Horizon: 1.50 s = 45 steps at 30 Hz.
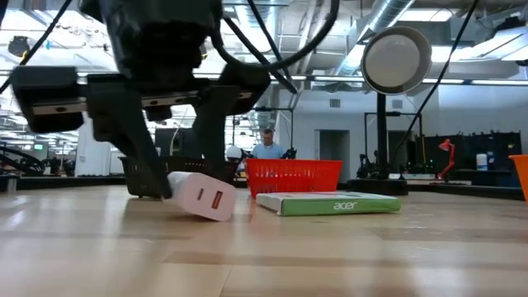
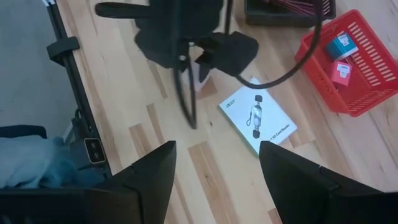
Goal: Pick and place items into bin
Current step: Put the light pink charger adapter into the red bin
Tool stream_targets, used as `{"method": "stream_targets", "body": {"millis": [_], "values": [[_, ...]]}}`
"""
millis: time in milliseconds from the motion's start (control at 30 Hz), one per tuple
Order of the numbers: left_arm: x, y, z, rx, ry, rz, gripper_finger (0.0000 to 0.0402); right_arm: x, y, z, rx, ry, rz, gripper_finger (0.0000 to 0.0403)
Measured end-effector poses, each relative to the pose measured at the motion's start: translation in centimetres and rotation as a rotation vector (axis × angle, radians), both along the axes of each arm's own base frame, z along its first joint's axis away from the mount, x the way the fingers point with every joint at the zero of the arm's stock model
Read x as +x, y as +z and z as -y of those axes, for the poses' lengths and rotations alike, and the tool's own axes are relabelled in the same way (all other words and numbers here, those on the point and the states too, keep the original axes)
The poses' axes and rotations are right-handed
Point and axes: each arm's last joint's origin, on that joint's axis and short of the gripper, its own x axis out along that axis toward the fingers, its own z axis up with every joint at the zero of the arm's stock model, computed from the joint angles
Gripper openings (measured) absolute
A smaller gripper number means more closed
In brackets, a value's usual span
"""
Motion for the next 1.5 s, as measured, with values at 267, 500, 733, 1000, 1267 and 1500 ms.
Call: {"method": "stream_targets", "body": {"millis": [267, 500, 733, 1000, 1267, 1500], "values": [[1.5, 2.5, -0.8, -0.059, 0.099, -0.054, 0.0183, 0.0, 0.0, 0.0, -0.001, 0.001, 0.0, 0.0225], [2.2, 3.5, -1.0, -0.163, 0.093, -0.08, 0.0183, 0.0, 0.0, 0.0, -0.011, 0.022, -0.002, 0.0225], [2.0, 3.7, -0.1, -0.147, 0.213, -0.075, 0.0181, 0.0, 0.0, 0.0, -0.011, 0.022, -0.002, 0.0225], [2.0, 3.6, -1.0, 0.035, 0.302, -0.012, 0.0203, 0.0, 0.0, 0.0, -0.019, 0.039, -0.003, 0.0225], [2.4, 2.4, -1.6, -0.05, 0.345, -0.095, 0.0253, 0.0, 0.0, -0.1, -0.019, 0.04, -0.002, 0.0225], [2.0, 2.3, -1.3, -0.127, 0.29, -0.165, 0.0274, 0.0, 0.0, 0.0, -0.023, 0.047, -0.005, 0.0225]]}}
